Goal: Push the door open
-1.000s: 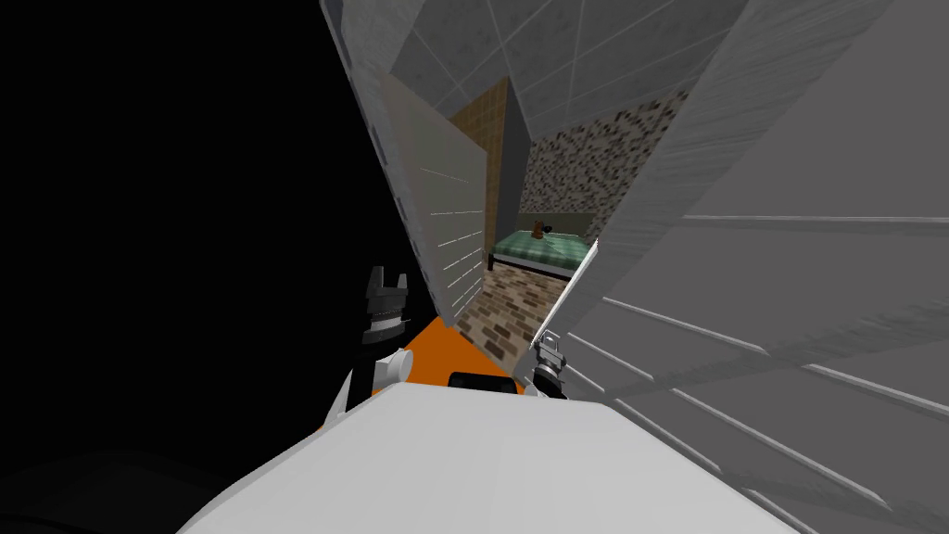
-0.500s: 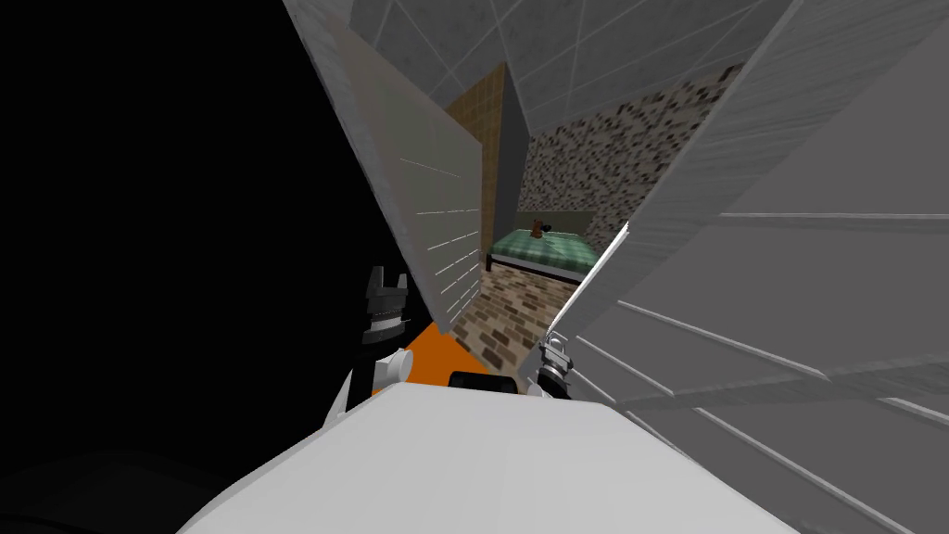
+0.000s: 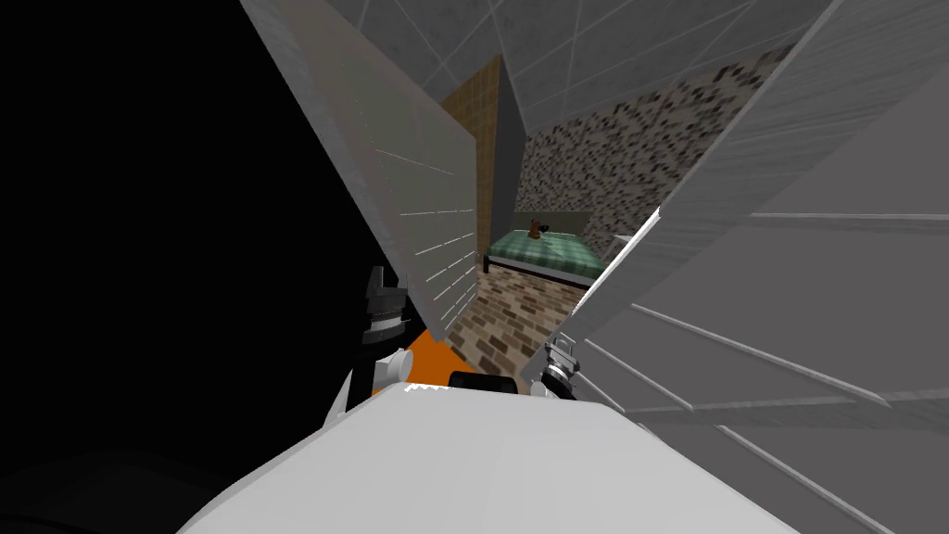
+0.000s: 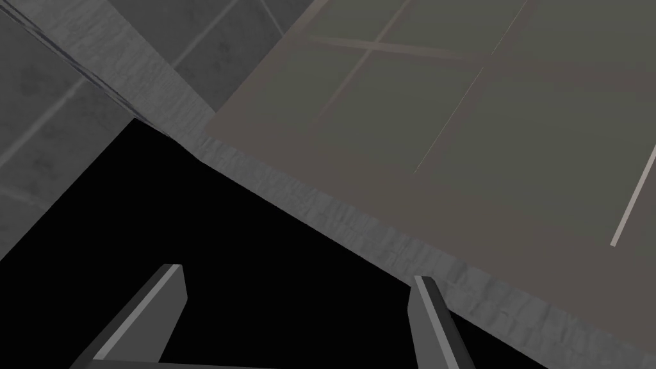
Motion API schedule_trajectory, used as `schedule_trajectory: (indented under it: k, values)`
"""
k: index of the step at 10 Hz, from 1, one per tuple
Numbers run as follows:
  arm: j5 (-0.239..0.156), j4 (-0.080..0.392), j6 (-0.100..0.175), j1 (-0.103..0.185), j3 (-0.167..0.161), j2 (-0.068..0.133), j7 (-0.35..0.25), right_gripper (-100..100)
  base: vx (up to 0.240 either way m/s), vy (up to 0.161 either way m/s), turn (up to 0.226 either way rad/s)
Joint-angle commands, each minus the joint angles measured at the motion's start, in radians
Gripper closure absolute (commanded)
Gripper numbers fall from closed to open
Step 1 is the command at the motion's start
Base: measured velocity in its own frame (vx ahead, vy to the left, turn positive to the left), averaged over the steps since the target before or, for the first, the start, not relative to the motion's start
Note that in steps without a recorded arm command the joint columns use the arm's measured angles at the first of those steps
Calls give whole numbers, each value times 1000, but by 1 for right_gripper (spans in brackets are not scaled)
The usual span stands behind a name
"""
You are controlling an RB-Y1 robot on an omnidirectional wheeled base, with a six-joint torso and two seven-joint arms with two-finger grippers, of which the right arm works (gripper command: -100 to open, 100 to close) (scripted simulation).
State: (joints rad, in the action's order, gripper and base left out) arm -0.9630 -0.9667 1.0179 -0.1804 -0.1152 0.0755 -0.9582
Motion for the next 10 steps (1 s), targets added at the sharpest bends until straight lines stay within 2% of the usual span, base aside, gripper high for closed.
schedule_trajectory:
  k: [1,6,10]
  values:
    - [-15,-13,19,-13,32,7,11,100,201,-66,-68]
    - [-49,-10,31,-12,80,-7,20,100,187,-51,-65]
    - [-77,-9,41,-11,120,-30,27,100,199,-52,-57]
